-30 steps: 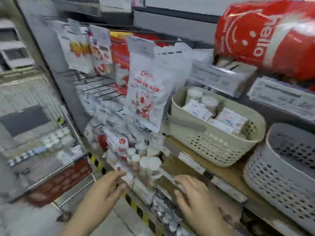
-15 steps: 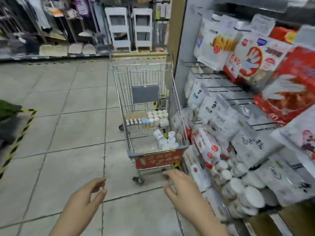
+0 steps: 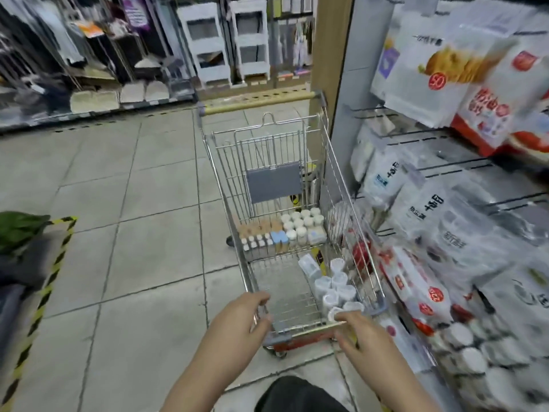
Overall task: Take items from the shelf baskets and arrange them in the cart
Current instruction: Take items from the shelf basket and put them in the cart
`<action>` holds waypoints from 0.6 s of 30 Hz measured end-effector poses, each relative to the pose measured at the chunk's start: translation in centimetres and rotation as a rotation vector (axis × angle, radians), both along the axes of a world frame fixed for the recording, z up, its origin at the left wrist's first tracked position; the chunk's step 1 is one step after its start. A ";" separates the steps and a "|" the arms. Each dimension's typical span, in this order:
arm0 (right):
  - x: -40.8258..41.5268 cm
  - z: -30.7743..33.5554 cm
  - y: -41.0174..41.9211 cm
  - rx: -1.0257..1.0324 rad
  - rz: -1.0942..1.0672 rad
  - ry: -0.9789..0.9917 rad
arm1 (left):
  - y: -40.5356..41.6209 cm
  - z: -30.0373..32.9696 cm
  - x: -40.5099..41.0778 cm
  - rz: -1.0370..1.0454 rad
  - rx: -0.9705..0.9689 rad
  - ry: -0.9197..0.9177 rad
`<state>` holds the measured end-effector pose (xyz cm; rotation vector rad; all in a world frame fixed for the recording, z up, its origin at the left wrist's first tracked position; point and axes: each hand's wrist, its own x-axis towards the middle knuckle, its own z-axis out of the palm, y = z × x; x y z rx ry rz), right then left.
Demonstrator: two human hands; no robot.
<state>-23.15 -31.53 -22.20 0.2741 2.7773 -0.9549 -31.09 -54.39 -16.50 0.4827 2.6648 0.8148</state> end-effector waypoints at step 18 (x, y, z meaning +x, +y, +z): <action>-20.1 -3.3 -1.0 -0.150 -0.397 -0.185 | 0.9 -5.6 -31.8 -0.369 -0.269 -0.109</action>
